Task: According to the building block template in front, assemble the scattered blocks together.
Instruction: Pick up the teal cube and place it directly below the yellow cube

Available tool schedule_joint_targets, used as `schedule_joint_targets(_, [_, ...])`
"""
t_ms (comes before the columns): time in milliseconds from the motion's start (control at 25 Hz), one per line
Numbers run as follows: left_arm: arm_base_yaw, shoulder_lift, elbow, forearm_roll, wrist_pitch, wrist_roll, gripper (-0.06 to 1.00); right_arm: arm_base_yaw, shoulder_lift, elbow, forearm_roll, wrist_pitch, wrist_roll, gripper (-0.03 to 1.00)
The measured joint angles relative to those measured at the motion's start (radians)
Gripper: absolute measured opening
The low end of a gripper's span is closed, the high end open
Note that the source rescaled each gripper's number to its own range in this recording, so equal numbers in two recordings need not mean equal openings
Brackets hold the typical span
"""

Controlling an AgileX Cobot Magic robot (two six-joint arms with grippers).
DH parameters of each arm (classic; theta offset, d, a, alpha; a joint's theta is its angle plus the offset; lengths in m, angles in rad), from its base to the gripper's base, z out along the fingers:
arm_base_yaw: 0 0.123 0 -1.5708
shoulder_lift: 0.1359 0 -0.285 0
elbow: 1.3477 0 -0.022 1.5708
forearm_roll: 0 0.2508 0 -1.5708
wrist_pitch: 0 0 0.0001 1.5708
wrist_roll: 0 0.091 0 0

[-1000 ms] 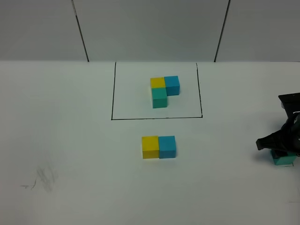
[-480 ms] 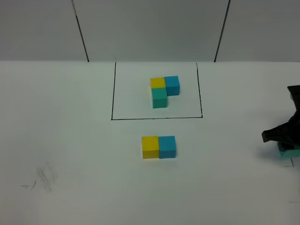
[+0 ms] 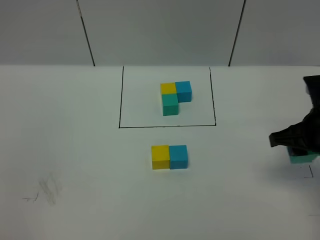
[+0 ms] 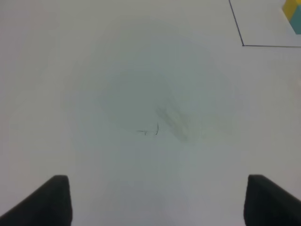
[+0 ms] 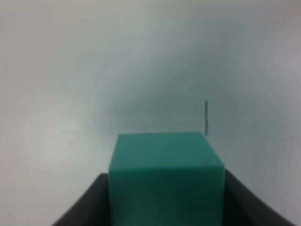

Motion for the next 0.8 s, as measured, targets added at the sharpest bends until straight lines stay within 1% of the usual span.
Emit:
schedule_joint_targets(80, [0.000, 0.000, 0.000, 0.000, 0.000, 0.000, 0.74, 0.082, -0.007, 0.000, -0.020, 0.019, 0.060, 0.24])
schedule_joint_targets(200, [0.000, 0.000, 0.000, 0.000, 0.000, 0.000, 0.74, 0.210, -0.010, 0.000, -0.085, 0.038, 0.179, 0.24])
schedule_joint_targets(320, [0.000, 0.000, 0.000, 0.000, 0.000, 0.000, 0.74, 0.328, -0.013, 0.000, -0.133, 0.065, 0.339, 0.24])
schedule_joint_targets(520, [0.000, 0.000, 0.000, 0.000, 0.000, 0.001, 0.74, 0.511, -0.013, 0.000, -0.141, 0.090, 0.643, 0.24])
schedule_joint_targets(600, [0.000, 0.000, 0.000, 0.000, 0.000, 0.001, 0.74, 0.570, -0.008, 0.000, -0.141, 0.085, 0.754, 0.24])
schedule_joint_targets(720, [0.000, 0.000, 0.000, 0.000, 0.000, 0.001, 0.74, 0.638, 0.020, 0.000, -0.142, 0.036, 0.848, 0.24])
schedule_joint_targets(800, [0.000, 0.000, 0.000, 0.000, 0.000, 0.001, 0.74, 0.659, 0.050, 0.000, -0.141, -0.008, 0.886, 0.24])
